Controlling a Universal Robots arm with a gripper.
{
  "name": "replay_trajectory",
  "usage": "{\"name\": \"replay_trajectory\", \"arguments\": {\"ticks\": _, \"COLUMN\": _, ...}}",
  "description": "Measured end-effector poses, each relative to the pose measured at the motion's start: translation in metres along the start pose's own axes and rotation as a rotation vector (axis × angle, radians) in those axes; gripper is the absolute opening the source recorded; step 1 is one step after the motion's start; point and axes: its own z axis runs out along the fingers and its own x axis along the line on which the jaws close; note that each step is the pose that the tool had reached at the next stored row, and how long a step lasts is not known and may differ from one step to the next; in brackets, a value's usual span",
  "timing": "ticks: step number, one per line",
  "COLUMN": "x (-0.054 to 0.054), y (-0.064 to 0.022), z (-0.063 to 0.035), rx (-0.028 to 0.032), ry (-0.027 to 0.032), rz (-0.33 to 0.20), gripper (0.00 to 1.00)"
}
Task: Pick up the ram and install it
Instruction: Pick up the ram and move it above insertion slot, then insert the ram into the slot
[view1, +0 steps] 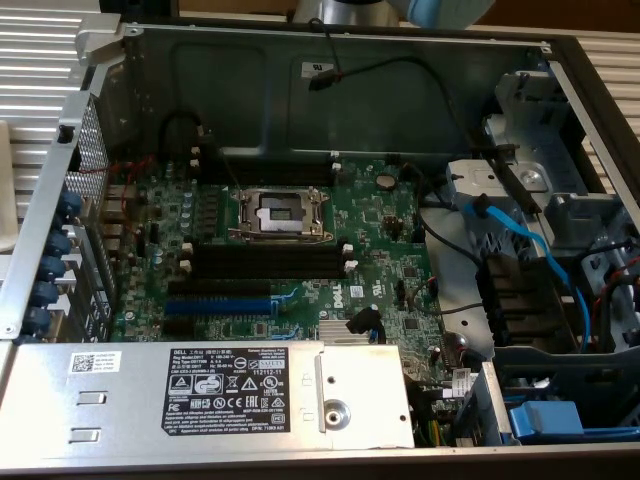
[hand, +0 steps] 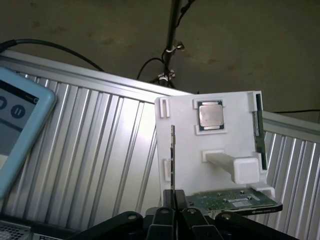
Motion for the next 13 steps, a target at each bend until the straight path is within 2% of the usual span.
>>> {"name": "replay_trajectory", "arguments": {"ticks": 3, "x": 0.0000, "y": -0.0010, "z": 0.0000, "rx": 0.0013, "ry": 0.0005, "rz": 0.001, "gripper": 0.12}}
{"name": "replay_trajectory", "arguments": {"ticks": 4, "x": 0.0002, "y": -0.0020, "z": -0.0001, "rx": 0.0076, "ry": 0.0018, "rz": 0.001, "gripper": 0.12}}
{"name": "replay_trajectory", "arguments": {"ticks": 7, "x": 0.0008, "y": -0.0051, "z": -0.0005, "rx": 0.0394, "ry": 0.0086, "rz": 0.001, "gripper": 0.12}}
{"name": "replay_trajectory", "arguments": {"ticks": 9, "x": 0.0013, "y": -0.0073, "z": -0.0005, "rx": 0.0526, "ry": 0.0113, "rz": 0.001, "gripper": 0.12}}
{"name": "replay_trajectory", "arguments": {"ticks": 13, "x": 0.0011, "y": -0.0099, "z": -0.0005, "rx": 0.0543, "ry": 0.0115, "rz": 0.007, "gripper": 0.12}}
